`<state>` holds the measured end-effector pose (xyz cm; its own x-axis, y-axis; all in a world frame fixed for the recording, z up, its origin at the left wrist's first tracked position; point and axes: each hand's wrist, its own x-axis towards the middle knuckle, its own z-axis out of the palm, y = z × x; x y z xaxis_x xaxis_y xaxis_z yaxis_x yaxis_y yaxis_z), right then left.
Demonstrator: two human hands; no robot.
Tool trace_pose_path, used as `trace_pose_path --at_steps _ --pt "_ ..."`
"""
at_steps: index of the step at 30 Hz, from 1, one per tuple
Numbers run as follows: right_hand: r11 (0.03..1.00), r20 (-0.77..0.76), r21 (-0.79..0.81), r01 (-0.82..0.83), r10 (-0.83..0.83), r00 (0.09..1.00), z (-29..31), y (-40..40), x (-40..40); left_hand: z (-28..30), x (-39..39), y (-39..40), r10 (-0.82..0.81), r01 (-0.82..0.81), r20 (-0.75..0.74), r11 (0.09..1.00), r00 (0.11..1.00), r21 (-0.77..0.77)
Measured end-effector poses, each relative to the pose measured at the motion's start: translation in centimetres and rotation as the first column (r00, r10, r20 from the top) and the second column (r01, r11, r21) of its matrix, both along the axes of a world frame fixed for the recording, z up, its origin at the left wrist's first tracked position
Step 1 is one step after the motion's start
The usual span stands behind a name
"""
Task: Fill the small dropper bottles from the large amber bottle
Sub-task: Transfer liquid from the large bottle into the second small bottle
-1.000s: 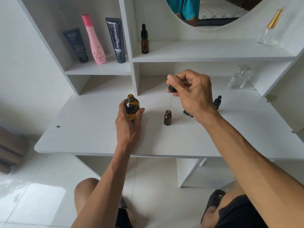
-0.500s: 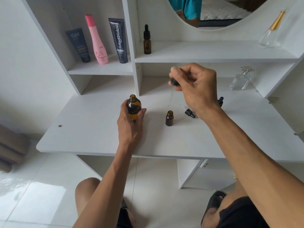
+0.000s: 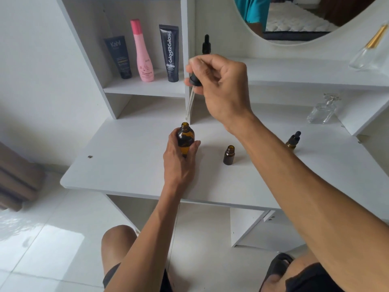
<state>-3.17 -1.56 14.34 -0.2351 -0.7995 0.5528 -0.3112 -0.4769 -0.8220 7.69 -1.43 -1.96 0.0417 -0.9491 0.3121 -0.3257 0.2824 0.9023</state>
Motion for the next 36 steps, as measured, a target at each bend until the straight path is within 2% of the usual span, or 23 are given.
trace_pose_path --at_steps 19,28,32,36 --pt "0.996 -0.032 0.085 -0.027 0.03 0.999 -1.3 -0.5 0.1 0.4 -0.8 0.5 -0.031 0.031 -0.015 0.999 0.999 0.019" --pt "0.994 -0.085 0.109 -0.004 0.013 0.996 -2.9 -1.1 0.0 0.5 -0.9 0.5 -0.028 0.028 -0.007 1.0 1.0 0.014" --pt "0.991 -0.163 0.128 0.046 -0.025 0.986 -4.2 -1.1 0.0 0.3 -0.8 0.4 -0.03 0.03 -0.013 1.0 0.999 -0.004" --pt "0.986 -0.162 0.162 0.032 -0.005 0.987 -5.4 -1.0 0.2 0.3 -0.8 0.4 -0.041 0.04 -0.011 0.999 0.999 -0.008"
